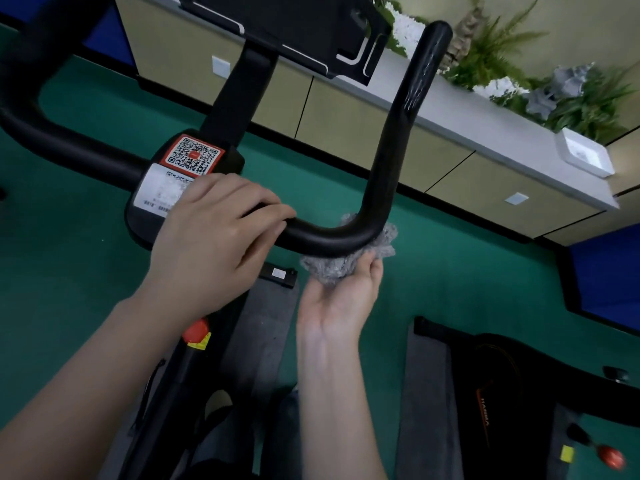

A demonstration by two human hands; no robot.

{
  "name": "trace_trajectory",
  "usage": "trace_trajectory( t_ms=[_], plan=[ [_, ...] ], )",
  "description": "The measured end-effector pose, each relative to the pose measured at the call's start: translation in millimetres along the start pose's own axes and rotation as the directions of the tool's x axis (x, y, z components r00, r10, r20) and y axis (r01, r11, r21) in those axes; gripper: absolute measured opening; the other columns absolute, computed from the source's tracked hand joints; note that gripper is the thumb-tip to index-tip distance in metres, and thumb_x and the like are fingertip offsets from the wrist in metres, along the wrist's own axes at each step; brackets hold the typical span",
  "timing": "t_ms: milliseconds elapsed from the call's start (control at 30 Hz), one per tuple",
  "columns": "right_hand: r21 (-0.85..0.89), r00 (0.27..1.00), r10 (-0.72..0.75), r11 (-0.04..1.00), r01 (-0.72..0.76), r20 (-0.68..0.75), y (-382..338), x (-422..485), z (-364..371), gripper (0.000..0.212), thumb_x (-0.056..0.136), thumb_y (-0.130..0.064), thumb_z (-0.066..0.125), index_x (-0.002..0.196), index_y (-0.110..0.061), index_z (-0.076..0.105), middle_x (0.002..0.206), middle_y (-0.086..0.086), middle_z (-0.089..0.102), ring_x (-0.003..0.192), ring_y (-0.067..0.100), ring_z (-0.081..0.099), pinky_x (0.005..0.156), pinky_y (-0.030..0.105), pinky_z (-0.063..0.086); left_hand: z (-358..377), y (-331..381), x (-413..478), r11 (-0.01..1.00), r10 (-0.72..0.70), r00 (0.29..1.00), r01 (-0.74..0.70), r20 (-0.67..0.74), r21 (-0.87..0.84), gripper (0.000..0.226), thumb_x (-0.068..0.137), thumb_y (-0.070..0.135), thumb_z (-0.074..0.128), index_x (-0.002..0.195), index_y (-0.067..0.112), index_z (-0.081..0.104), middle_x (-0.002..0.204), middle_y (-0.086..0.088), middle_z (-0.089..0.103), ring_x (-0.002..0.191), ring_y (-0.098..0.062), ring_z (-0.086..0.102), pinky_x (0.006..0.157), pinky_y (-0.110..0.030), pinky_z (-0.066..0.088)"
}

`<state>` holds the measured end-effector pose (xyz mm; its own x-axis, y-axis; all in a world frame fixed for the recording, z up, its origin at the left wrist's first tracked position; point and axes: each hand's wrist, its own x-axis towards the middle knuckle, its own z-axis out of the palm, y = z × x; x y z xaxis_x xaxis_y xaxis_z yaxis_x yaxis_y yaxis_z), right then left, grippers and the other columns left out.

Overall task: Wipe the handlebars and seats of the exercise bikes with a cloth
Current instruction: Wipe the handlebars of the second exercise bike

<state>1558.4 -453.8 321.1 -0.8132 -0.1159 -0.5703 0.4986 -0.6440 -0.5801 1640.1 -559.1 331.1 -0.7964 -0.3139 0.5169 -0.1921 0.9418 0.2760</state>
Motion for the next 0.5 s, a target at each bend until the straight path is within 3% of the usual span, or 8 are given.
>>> trace_trajectory(
  t_ms=[167,300,433,500],
  plan=[
    [0.011,0.993,0.091,0.996,-0.092,0.074,-10.0,4.7,-2.0,0.033,0.102,-0.014,0.042,0.135,-0.017,0.049,0.130,0.008,0.061,0.114,0.017,0.060,0.091,0.034,0.052,-0.1,0.2,0.1,1.000,-0.001,1.000,0.001,-0.012,0.012,0.023,0.095,0.021,0.049,0.104,0.016,0.070,0.098,0.002,0.067,0.092,-0.025,0.059,0.091,-0.036,0.037],
    [-0.011,0.980,0.143,0.990,-0.143,0.136,-12.2,4.5,-11.7,0.024,0.102,-0.013,0.042,0.117,-0.014,0.060,0.109,0.006,0.072,0.097,0.014,0.068,0.086,0.029,0.055,-0.1,4.0,0.7,0.999,-0.017,1.000,0.018,-0.017,0.029,0.023,0.095,0.020,0.050,0.103,0.016,0.071,0.097,0.001,0.068,0.091,-0.026,0.059,0.089,-0.035,0.036],
    [0.010,0.969,0.178,0.983,-0.182,0.173,-24.7,18.3,-5.0,0.029,0.102,-0.008,0.039,0.125,-0.008,0.057,0.122,0.014,0.065,0.105,0.020,0.066,0.090,0.032,0.054,-3.1,8.1,2.9,0.999,-0.046,0.999,0.046,0.001,0.007,0.024,0.094,0.021,0.050,0.101,0.014,0.072,0.095,0.000,0.068,0.091,-0.025,0.059,0.089,-0.035,0.035],
    [-0.025,0.950,0.230,0.973,-0.230,0.211,-23.3,16.7,-7.7,0.030,0.103,-0.013,0.038,0.124,-0.006,0.057,0.115,0.013,0.068,0.093,0.017,0.068,0.084,0.028,0.057,-5.0,12.3,5.4,0.997,-0.079,0.997,0.079,0.011,0.011,0.027,0.095,0.025,0.048,0.100,0.013,0.071,0.094,0.000,0.068,0.091,-0.025,0.059,0.090,-0.035,0.034]
  ],
)
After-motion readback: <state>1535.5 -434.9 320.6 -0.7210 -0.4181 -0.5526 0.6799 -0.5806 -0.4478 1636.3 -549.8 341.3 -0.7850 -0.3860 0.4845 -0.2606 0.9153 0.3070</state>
